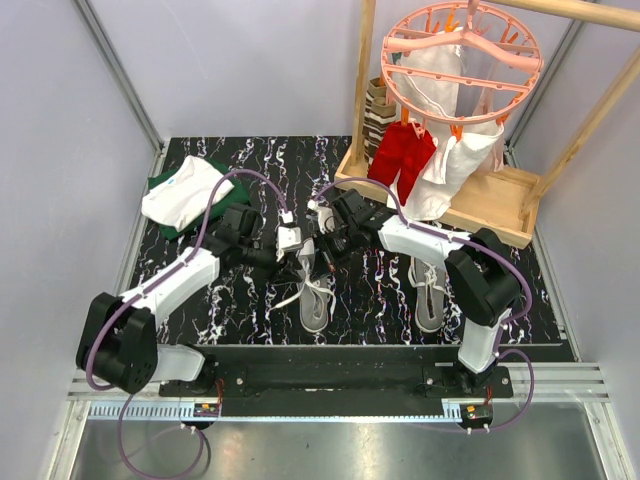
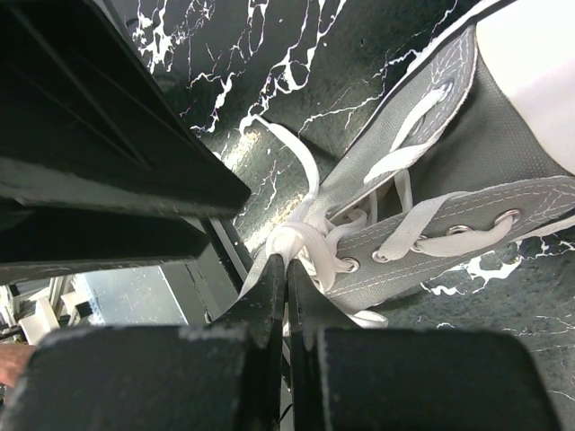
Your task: Tie the shoes
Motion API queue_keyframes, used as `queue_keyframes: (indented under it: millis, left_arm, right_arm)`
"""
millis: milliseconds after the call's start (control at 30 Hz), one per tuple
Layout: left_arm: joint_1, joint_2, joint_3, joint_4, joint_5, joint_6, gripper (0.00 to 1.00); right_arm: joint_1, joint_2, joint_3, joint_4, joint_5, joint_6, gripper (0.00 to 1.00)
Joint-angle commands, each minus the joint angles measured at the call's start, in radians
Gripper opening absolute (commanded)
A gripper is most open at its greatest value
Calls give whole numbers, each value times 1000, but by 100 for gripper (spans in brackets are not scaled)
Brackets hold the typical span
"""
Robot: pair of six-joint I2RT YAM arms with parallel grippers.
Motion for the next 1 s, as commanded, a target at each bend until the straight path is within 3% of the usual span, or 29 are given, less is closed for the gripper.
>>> queue_keyframes:
  millis: [0,567,833,967]
  left_arm:
    - [0,46,63,46,102,53,38]
    - [-55,104,26,184,38,-109,20]
    - [-55,91,20,118,10,-157,19]
    - [-53,69,-6,126,1,-194,23]
  right_arm:
    - [-7,-65,2,25,-15,-19,0]
    - [-7,-85,2,25,-22,-14,0]
    - [-9,-96,-10,26,-9,-18,0]
    - [-7,-99,-3,32,-12,-16,0]
